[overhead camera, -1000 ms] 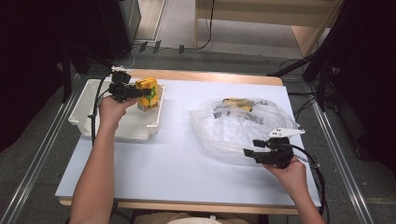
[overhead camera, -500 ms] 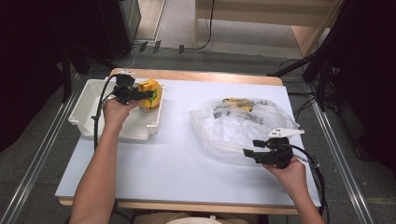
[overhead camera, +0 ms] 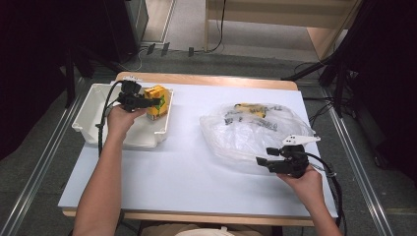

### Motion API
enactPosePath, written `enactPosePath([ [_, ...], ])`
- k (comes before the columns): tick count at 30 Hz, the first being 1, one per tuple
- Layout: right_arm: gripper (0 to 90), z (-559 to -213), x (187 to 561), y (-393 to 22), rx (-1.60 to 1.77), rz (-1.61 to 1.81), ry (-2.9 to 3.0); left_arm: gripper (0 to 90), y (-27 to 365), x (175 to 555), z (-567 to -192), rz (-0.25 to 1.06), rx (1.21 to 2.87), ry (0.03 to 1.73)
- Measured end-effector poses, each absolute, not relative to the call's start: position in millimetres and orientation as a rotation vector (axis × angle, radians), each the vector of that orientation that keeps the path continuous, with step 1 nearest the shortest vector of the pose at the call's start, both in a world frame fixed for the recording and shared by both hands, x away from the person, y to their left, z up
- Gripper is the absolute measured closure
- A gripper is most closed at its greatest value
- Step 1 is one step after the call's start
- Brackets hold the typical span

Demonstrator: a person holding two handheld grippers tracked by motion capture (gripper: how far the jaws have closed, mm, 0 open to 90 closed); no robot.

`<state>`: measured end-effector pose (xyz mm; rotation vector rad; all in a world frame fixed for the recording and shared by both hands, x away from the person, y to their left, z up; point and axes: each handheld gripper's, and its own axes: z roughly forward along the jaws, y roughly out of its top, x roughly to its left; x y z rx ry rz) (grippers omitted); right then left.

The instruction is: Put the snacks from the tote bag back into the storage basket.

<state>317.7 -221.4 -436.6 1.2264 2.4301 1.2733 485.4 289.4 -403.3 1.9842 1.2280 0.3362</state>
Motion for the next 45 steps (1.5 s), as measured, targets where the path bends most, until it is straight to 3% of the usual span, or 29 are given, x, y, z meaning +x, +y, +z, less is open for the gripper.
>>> enactPosePath([
  [23, 38.9, -436.5, 316.5, -221.4, 1.213, 1.259, 2.435, 48.7, 287.6, 463.2, -412.1, 0.349, 2.070, 1.208],
  [45, 38.6, -436.2, 315.4, -221.5, 1.209, 1.252, 2.441, 42.5, 294.9, 450.0, -406.3, 0.312, 2.009, 1.242],
])
